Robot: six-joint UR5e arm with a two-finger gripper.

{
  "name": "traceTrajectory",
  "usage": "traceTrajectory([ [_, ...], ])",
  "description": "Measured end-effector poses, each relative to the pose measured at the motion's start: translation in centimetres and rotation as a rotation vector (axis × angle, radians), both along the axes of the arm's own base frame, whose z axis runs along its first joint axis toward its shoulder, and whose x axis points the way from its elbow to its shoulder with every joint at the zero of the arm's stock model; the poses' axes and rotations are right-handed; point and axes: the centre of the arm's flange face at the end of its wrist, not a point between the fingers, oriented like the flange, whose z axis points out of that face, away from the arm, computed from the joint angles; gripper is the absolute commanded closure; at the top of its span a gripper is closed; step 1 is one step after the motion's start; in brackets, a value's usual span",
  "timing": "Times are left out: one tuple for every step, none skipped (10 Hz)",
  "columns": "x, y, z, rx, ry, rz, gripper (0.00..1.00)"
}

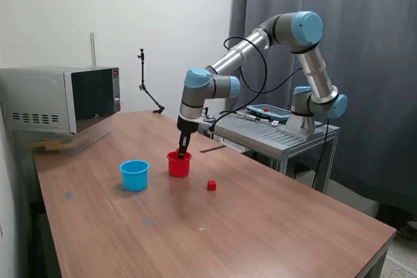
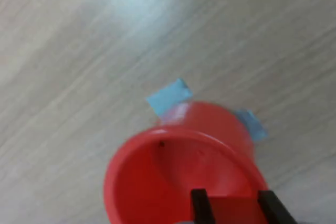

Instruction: Place red objects in the red bin, and blue objects in the blue bin.

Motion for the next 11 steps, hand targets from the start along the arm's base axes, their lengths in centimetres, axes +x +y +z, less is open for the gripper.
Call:
traceTrajectory([
  [0.4, 0.2, -0.1, 0.005, -0.01, -0.01, 1.0],
  [0.7, 0.5, 0.0, 0.015, -0.014, -0.021, 1.0],
  [1.0, 0.9, 0.3, 0.028, -0.016, -0.033, 1.0],
  [1.2, 1.2, 0.6, 0.038, -0.014, -0.043, 1.0],
  [1.3, 1.4, 1.0, 0.043, -0.011, -0.049, 0.0],
  [1.4, 1.5, 1.3, 0.046, -0.007, -0.052, 0.0],
  [1.4, 1.5, 1.6, 0.047, -0.003, -0.054, 0.0],
  [1.4, 1.5, 1.7, 0.046, -0.001, -0.055, 0.0],
  [1.4, 1.5, 1.7, 0.045, 0.0, -0.056, 0.0],
  [1.4, 1.5, 1.7, 0.043, 0.001, -0.057, 0.0],
  [1.5, 1.5, 1.8, 0.042, 0.003, -0.057, 0.0],
])
